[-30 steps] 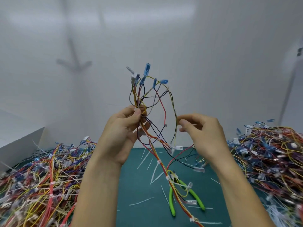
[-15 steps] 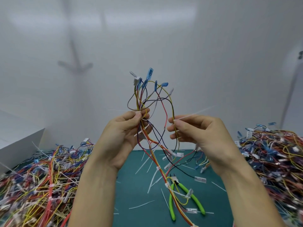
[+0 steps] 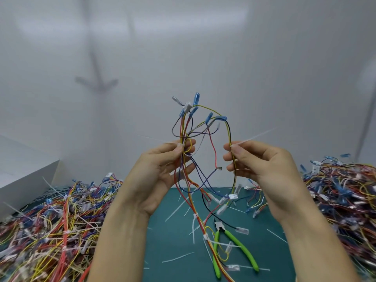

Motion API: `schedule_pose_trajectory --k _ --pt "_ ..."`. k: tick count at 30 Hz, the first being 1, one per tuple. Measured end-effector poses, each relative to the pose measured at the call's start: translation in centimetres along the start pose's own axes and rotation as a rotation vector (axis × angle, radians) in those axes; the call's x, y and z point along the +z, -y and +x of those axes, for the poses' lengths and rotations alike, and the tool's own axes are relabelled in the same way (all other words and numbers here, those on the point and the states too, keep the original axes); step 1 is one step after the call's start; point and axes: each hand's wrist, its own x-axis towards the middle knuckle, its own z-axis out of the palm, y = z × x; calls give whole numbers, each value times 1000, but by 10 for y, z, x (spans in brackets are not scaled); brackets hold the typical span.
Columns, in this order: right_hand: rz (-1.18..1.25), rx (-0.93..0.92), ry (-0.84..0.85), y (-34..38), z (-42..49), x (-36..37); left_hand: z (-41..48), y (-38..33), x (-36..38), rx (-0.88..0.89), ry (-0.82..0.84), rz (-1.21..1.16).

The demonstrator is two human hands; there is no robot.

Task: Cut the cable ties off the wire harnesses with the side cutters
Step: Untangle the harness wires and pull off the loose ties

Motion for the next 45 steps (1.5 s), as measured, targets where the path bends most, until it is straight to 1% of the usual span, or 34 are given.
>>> schedule_pose_trajectory --k 16,19,22,24,26,27,29,30,31,33,35,38,43,45 --pt "-108 44 -142 -6 2 2 1 3 3 -17 86 -94" --pt "-184 64 -195 -7 4 1 1 4 5 -5 76 -69" --pt "-360 -10 -286 -5 4 1 0 5 9 19 58 -4" --pt "-398 -98 -314 2 0 2 -1 5 13 37 35 56" --pt "-389 -179 -255 9 -4 5 -2 7 17 56 -13 83" --pt "-390 -200 -179 13 -7 8 -2 8 21 68 -35 76" --pt "-401 -190 13 18 -11 15 -2 11 28 94 -73 48" --pt "-402 -166 77 19 -12 18 -2 12 30 109 -96 45" --pt "-407 -145 99 18 -13 21 -1 13 32 129 -122 52" --pt "-449 -142 51 17 -14 24 -2 14 34 177 -148 79" --pt "-491 -157 8 18 -16 26 -4 15 36 214 -130 106" --pt "-473 -168 -25 19 -16 26 -7 16 40 230 -91 151" --pt "-236 -86 -41 15 -10 20 -12 8 37 185 14 269" --pt "-188 -77 -85 13 -9 18 -14 3 32 203 -6 337"
